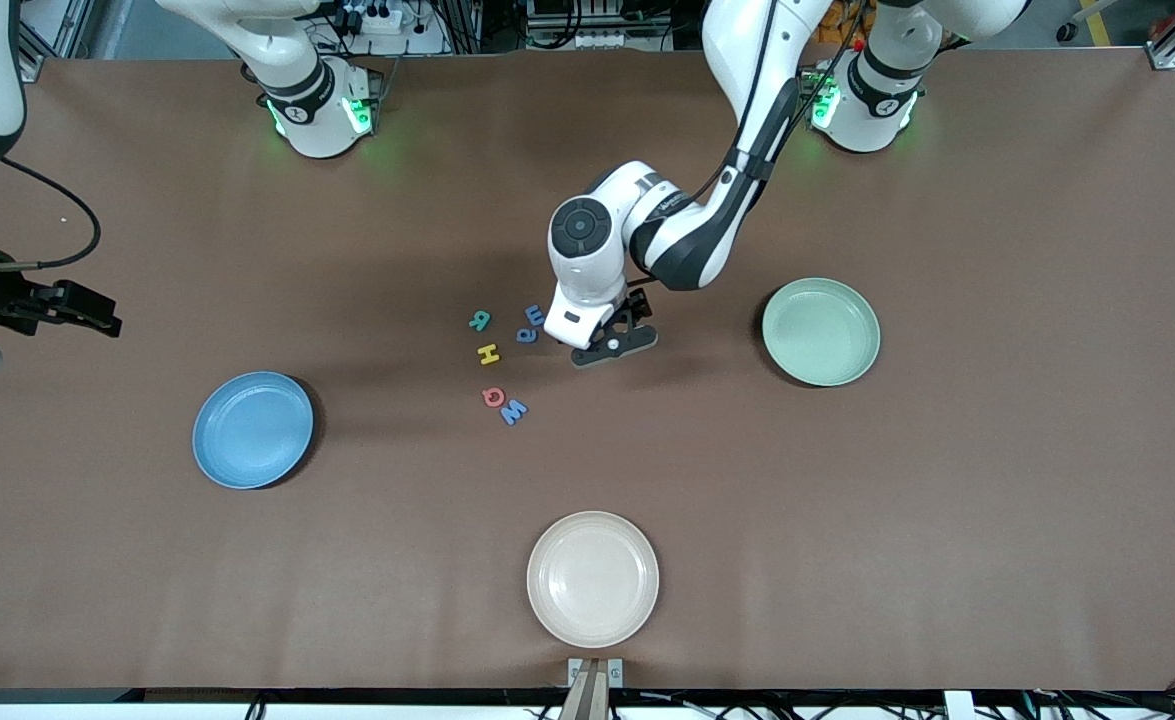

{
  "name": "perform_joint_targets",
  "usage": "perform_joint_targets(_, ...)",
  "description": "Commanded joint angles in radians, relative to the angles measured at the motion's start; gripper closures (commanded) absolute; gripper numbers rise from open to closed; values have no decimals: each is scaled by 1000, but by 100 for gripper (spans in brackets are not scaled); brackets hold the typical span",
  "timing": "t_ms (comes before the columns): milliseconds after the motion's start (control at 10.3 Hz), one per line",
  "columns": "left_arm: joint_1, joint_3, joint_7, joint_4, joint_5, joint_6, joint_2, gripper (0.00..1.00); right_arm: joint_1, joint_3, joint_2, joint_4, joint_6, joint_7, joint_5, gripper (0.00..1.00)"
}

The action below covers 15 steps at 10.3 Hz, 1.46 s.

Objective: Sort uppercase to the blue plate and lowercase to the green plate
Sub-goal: 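Reach the left gripper over the yellow lowercase h, then lower the left gripper and close it on the yellow h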

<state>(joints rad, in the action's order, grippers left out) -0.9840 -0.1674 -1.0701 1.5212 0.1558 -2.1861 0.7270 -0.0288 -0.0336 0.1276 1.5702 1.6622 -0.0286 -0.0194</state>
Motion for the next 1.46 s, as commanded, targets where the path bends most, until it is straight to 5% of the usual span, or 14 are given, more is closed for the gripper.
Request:
perform_joint_targets(0, -30, -23, 12, -26, 115, -52, 37, 0, -25, 11, 9, -9, 2, -11, 3, 0)
perform_joint_targets(1365, -44, -24, 61, 25, 275, -127, 100, 0, -25, 11, 20, -6, -1, -23, 3, 0)
